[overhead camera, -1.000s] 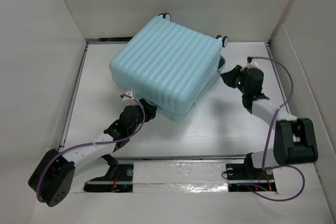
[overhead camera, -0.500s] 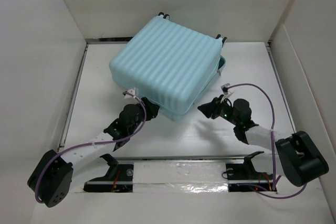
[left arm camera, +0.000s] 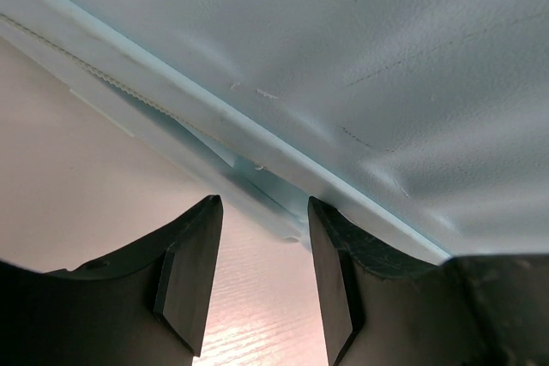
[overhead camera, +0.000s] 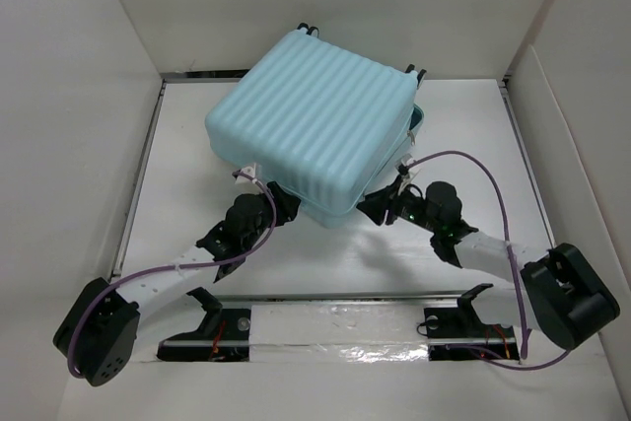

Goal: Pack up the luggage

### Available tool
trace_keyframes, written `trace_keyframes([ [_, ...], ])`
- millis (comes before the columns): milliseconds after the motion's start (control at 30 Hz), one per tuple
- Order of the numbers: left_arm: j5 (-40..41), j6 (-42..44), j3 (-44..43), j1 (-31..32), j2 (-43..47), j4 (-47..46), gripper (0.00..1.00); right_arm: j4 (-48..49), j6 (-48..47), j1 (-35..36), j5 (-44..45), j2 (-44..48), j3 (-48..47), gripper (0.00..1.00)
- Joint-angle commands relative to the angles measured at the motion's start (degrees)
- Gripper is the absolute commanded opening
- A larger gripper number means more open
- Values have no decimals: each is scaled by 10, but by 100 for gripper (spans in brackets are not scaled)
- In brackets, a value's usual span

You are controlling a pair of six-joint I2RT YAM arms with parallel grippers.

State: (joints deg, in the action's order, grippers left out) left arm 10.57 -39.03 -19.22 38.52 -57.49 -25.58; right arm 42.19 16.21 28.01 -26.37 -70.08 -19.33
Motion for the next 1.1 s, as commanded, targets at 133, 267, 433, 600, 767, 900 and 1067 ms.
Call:
trace_keyframes([
  [133,-6,-4,-26,1,23,-61,42,3,-40,10,28,-30,-47,48],
  [267,-10,-3,-26,1,29,-60,42,13,-38,10,29,-51,-59,40],
  [433,-26,-4,-26,1,27,-60,40,38,-33,22,70,-56,-55,21],
  [600,-38,-3,-16,1,56,-45,33,45,-33,48,101,-46,-50,2],
  [767,-28,10,-14,31,54,-20,28,-21,-2,90,154,38,-7,0],
  [900,10,14,-49,87,8,-40,27,-136,23,139,217,120,12,0],
  [1067,0,14,-86,87,-49,-106,27,-258,82,216,261,186,30,0],
])
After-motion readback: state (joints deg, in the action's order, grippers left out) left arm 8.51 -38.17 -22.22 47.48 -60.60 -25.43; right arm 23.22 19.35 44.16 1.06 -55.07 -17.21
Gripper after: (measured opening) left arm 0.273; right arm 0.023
